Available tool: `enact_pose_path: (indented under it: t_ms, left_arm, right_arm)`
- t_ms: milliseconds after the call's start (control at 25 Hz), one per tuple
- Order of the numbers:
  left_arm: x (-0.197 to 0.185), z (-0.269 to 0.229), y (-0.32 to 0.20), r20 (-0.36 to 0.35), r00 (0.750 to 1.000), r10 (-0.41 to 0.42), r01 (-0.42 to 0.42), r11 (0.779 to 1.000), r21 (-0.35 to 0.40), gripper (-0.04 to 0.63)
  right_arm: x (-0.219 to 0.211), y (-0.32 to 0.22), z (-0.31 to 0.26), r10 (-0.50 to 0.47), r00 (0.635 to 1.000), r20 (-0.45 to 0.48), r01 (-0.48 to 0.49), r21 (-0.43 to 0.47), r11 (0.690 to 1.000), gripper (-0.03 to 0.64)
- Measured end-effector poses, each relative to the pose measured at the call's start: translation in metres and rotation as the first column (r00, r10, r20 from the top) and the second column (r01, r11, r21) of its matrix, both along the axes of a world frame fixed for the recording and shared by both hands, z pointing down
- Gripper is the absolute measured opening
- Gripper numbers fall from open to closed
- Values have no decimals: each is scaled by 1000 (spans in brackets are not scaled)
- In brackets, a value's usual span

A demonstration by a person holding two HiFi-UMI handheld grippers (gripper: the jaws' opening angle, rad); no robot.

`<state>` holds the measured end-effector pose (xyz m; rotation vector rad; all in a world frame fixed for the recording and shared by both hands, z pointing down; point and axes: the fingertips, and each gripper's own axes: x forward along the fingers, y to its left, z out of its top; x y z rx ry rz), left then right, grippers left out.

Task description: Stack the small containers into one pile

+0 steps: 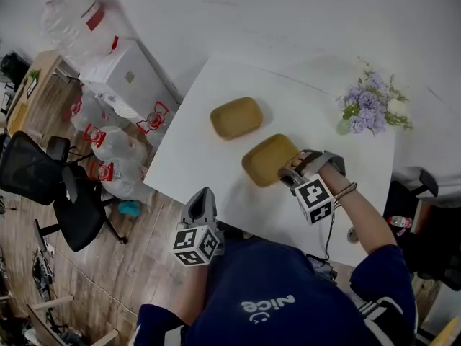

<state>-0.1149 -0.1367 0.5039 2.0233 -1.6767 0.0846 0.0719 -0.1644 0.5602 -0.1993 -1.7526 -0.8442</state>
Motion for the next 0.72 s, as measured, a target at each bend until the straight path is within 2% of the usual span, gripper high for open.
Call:
enact_pose_path:
  t_ms: [400,720]
  left_arm:
    - [-16,-5,-15,2,1000,27,-27,1000,14,20]
    - [-34,-8,-30,-7,999,35,-35,999,20,20]
  right_arm:
    - [-32,-45,-43,109,988,106,-118,77,990,57]
    - [-65,-77,-65,139,977,164,-158,107,982,57]
